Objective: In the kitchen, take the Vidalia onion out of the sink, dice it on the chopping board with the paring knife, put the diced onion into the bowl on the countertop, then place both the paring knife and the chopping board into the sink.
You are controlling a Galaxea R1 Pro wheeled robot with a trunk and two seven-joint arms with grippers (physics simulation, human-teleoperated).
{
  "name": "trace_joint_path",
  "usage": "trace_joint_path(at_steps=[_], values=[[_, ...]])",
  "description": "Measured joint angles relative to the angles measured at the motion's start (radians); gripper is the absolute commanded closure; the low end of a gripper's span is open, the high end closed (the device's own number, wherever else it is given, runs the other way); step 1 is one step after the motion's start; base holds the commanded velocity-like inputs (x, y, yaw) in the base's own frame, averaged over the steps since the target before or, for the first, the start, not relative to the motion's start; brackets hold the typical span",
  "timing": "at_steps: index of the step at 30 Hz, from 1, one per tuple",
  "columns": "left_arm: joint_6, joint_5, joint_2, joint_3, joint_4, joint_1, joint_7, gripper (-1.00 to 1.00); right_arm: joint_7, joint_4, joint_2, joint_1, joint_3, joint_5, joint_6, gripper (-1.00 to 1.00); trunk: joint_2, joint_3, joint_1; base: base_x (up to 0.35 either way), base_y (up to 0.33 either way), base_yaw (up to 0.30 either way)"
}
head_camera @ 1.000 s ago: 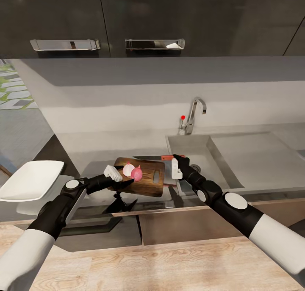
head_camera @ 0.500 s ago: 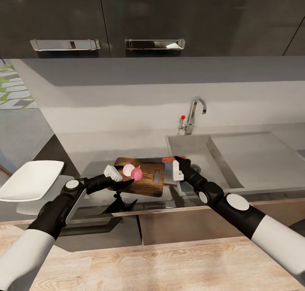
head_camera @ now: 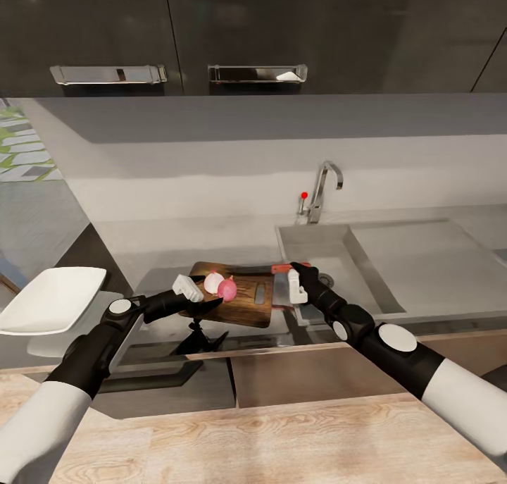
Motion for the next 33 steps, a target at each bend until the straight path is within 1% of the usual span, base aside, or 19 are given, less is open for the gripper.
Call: trace_joint_path(at_steps=[3,4,11,20,27,33], values=[[0.0,0.0,0.0,0.0,0.0,0.0,0.0,-1.0,0.001,0.0,-0.01,0.0,0.0,0.0,0.0,1.0,0.0,0.0,0.0,0.0,0.0,0.0],[0.0,0.0,0.0,0.0,0.0,0.0,0.0,-1.0,0.001,0.0,-0.018,0.0,0.0,-0.001,-0.001,1.0,0.0,0.0,0.0,0.0,0.0,0.0],[0.0,0.0,0.0,0.0,0.0,0.0,0.0,-1.0,0.002,0.001,-0.03,0.0,0.0,-0.005,-0.001,1.0,0.0,0.0,0.0,0.0,0.0,0.0],[0.0,0.0,0.0,0.0,0.0,0.0,0.0,-1.0,0.002,0.001,-0.032,0.0,0.002,-0.006,0.0,1.0,0.0,0.0,0.0,0.0,0.0,0.0],[0.0,0.0,0.0,0.0,0.0,0.0,0.0,-1.0,0.0,0.001,-0.032,0.0,0.038,-0.006,0.001,1.0,0.0,0.0,0.0,0.0,0.0,0.0],[0.0,0.0,0.0,0.0,0.0,0.0,0.0,-1.0,0.0,0.0,-0.032,0.0,0.041,-0.007,0.001,1.0,0.0,0.0,0.0,0.0,0.0,0.0]])
